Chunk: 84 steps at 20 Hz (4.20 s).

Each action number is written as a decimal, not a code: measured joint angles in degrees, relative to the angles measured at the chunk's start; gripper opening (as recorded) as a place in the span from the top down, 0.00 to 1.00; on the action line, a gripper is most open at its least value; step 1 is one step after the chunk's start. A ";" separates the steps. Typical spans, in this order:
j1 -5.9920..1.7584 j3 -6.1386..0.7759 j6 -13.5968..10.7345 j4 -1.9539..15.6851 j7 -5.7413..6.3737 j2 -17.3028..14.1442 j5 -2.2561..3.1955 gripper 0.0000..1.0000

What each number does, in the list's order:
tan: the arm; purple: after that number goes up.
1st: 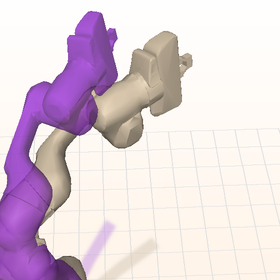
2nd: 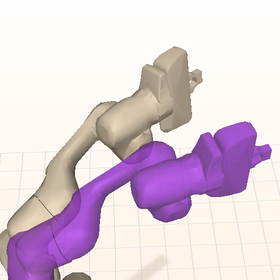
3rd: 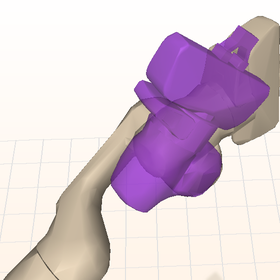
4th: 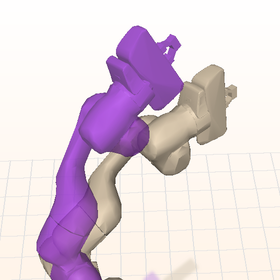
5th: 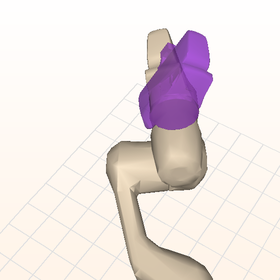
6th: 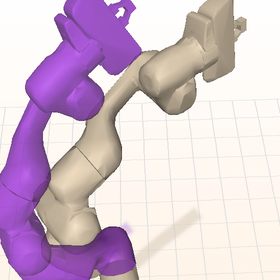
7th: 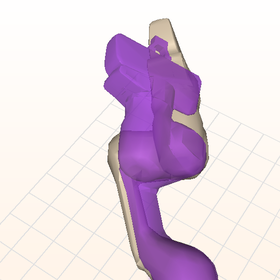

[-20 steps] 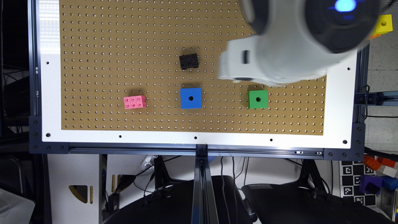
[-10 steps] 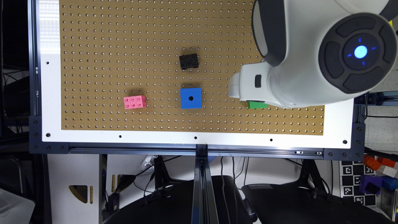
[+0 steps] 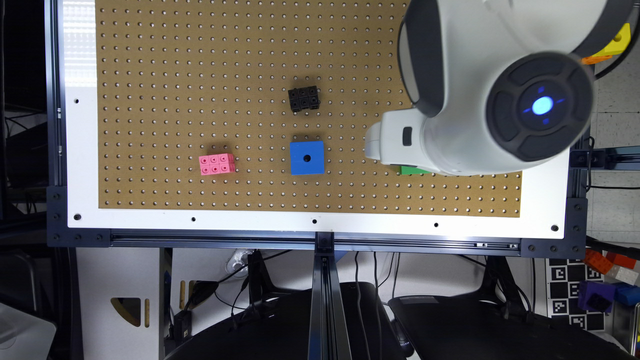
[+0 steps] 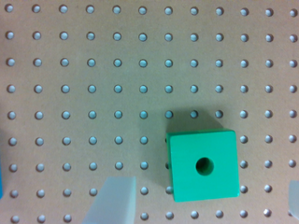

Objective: Pick up green block.

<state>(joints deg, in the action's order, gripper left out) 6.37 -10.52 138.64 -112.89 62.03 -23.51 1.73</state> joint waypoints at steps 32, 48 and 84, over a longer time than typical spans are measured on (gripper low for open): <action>1.24 -0.68 4.73 1.69 0.84 -5.58 0.83 0.00; 1.31 -0.52 8.15 5.71 0.85 -12.40 1.02 0.00; 1.34 -0.35 -3.83 6.86 1.10 -3.40 1.46 1.00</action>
<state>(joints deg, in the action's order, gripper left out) 7.70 -10.87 134.81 -106.03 63.13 -26.90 3.19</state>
